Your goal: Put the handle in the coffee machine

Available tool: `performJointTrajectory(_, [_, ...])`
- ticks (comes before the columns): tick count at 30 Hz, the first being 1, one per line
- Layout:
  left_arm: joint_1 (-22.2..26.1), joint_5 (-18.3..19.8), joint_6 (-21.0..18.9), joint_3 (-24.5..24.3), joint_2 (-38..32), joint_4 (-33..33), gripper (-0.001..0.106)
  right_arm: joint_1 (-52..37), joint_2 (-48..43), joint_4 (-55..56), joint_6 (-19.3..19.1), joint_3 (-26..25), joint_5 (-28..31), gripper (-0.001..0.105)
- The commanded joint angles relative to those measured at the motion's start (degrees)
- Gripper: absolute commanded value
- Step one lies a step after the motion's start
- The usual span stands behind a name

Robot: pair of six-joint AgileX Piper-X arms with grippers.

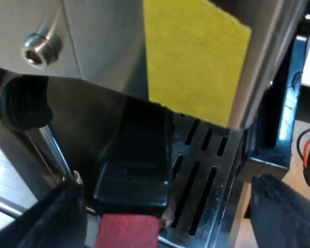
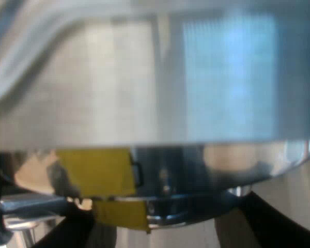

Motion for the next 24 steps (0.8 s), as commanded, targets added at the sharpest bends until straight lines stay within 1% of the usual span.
performJointTrajectory(1, [1.0,1.4,-1.0,-0.3,-1.2,0.1,0.068,0.0,-1.1,-5.2,-0.1,-0.6,-0.8,0.046])
performJointTrajectory(3, [2.7,2.6,-0.9,-0.3,-1.8,-0.1,0.068,0.0,-1.1,-5.6,-1.4,-0.6,-0.8,0.046])
performJointTrajectory(5, [3.8,2.7,-0.9,-0.5,-2.2,-0.1,0.068,0.0,-1.1,-5.6,-2.3,-0.6,-1.0,0.046])
performJointTrajectory(10, [6.3,4.8,-1.1,-2.5,-2.2,-0.1,0.068,0.0,-1.1,-6.7,-2.4,-0.8,-2.1,0.046])
performJointTrajectory(11, [6.4,4.8,-2.1,-3.4,-2.2,-0.1,0.064,0.0,-1.1,-6.9,-2.4,-0.7,-2.1,0.046])
performJointTrajectory(13, [6.4,4.8,-3.0,-4.6,-2.2,-0.1,0.052,0.0,-1.1,-7.0,-2.4,-0.7,-2.1,0.046])
performJointTrajectory(15, [6.4,4.7,-3.1,-5.8,-2.2,-0.4,0.033,0.0,-1.1,-7.2,-2.4,-0.7,-2.1,0.046])
performJointTrajectory(16, [6.4,4.7,-3.1,-5.8,-2.2,-0.6,0.029,0.0,-1.1,-7.2,-2.4,-0.7,-2.1,0.046])
performJointTrajectory(18, [6.4,4.3,-3.1,-5.9,-2.2,-1.4,0.014,0.0,-1.1,-7.5,-2.4,-0.7,-2.1,0.046])
performJointTrajectory(19, [6.4,4.2,-3.1,-5.9,-2.2,-1.5,0.012,0.0,-1.1,-7.8,-2.4,-0.7,-2.1,0.046])
performJointTrajectory(20, [6.4,-0.8,-3.0,-5.9,-2.0,-3.4,0.001,0.0,-1.1,-7.8,-2.4,-0.7,-2.1,0.046])
performJointTrajectory(21, [6.4,-2.3,-3.0,-5.9,-2.0,-4.1,0.001,0.0,-1.1,-7.8,-2.4,-0.7,-2.1,0.046])
performJointTrajectory(22, [6.4,-4.8,-3.0,-5.9,-1.6,-5.5,0.001,0.0,-1.1,-7.9,-2.4,-0.7,-2.1,0.046])
performJointTrajectory(23, [6.4,-6.1,-3.1,-5.9,-1.4,-6.3,0.001,0.0,-1.1,-8.0,-2.4,-0.7,-2.1,0.046])
performJointTrajectory(24, [6.4,-6.3,-3.1,-5.9,-1.1,-6.6,0.001,0.0,-1.1,-8.0,-2.4,-0.7,-2.1,0.046])
